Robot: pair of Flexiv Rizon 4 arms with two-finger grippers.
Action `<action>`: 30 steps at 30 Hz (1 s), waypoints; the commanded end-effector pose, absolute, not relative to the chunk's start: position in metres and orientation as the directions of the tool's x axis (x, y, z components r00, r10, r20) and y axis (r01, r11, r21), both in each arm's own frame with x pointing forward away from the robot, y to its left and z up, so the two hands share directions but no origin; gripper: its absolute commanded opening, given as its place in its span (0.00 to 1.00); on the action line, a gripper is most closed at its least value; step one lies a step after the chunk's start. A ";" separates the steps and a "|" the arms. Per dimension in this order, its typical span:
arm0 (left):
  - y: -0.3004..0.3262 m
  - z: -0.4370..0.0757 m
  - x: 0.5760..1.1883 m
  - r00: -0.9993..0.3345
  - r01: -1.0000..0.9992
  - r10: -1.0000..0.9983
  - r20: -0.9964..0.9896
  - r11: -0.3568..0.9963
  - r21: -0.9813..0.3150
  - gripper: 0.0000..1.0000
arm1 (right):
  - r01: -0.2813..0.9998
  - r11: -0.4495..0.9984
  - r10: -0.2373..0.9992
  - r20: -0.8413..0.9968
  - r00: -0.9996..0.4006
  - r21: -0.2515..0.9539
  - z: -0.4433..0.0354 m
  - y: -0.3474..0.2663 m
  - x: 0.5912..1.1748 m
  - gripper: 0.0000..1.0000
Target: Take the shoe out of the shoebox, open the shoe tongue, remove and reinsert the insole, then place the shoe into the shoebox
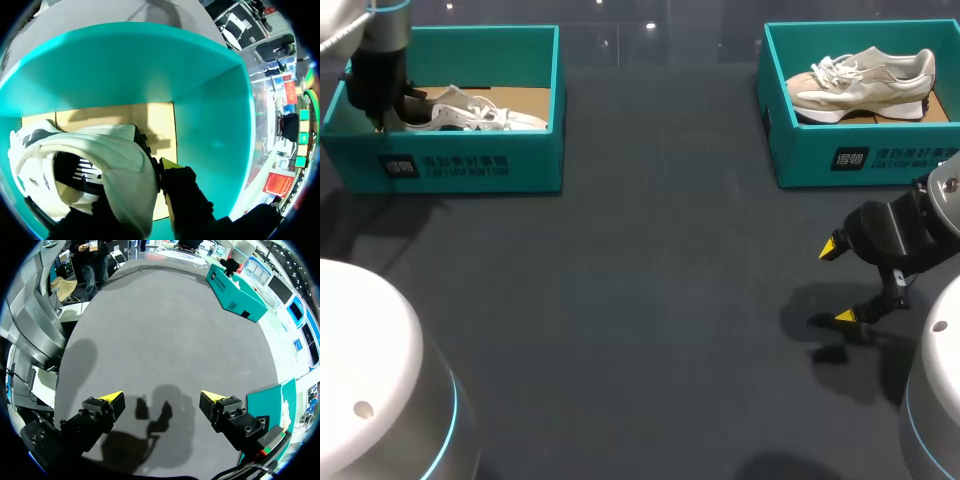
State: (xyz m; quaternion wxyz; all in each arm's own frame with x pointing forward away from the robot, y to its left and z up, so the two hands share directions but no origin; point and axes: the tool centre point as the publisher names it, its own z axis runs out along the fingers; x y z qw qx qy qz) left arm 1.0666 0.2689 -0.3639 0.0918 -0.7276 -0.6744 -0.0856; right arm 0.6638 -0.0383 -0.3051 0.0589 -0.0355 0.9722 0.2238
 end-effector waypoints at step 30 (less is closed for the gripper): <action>0.274 -0.356 1.060 0.065 0.998 0.975 0.211 -0.063 -0.017 0.70 | -0.095 0.899 -0.042 -0.132 -0.990 0.429 -0.305 -0.038 0.662 1.00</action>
